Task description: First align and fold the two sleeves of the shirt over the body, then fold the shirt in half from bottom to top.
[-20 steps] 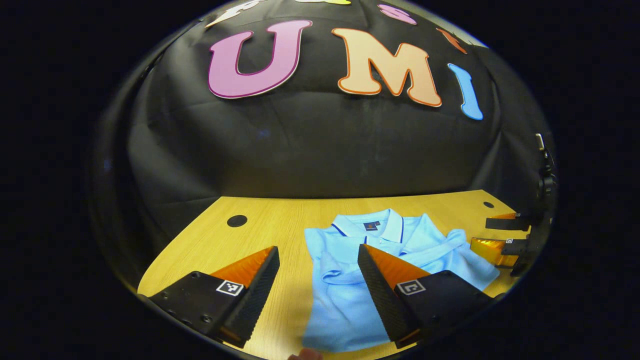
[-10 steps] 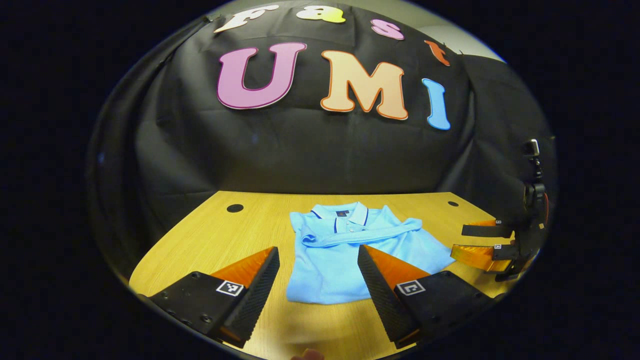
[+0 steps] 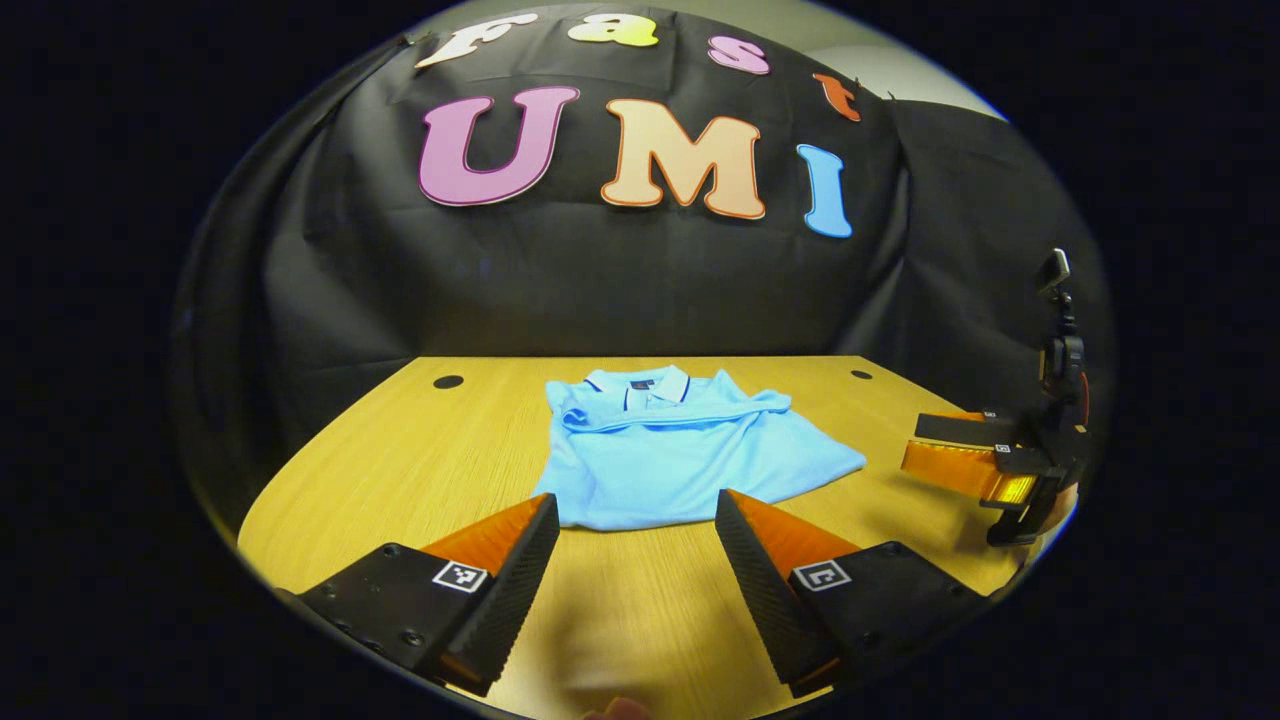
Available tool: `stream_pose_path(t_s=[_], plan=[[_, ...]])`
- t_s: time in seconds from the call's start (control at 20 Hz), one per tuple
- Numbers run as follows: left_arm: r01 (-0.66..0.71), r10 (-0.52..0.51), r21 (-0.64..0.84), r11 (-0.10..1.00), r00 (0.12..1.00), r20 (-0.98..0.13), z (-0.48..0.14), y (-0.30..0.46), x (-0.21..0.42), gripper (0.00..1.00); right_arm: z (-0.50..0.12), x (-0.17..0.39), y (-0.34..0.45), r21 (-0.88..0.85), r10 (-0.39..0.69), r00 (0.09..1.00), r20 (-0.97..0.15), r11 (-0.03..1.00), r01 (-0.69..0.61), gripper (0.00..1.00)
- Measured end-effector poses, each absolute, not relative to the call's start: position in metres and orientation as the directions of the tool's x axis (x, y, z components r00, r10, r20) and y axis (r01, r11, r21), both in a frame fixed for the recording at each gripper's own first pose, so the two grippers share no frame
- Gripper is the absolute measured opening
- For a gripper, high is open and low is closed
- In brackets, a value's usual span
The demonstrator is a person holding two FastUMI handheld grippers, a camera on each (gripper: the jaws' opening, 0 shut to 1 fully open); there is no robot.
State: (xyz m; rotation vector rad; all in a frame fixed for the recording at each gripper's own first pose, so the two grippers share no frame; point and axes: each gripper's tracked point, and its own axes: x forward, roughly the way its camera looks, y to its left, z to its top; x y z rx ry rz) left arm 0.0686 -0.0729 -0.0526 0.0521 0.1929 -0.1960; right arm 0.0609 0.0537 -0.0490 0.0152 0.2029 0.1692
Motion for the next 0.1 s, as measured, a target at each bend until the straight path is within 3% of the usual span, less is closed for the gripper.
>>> stream_pose_path(t_s=[0.1], plan=[[0.185,-0.173,0.036,0.982,0.962,-0.209,-0.0588,-0.0696,0.0665,0.94,-0.0502,0.0571,0.0528,0.036,0.168,0.967,-0.191,0.986,-0.164,0.99]])
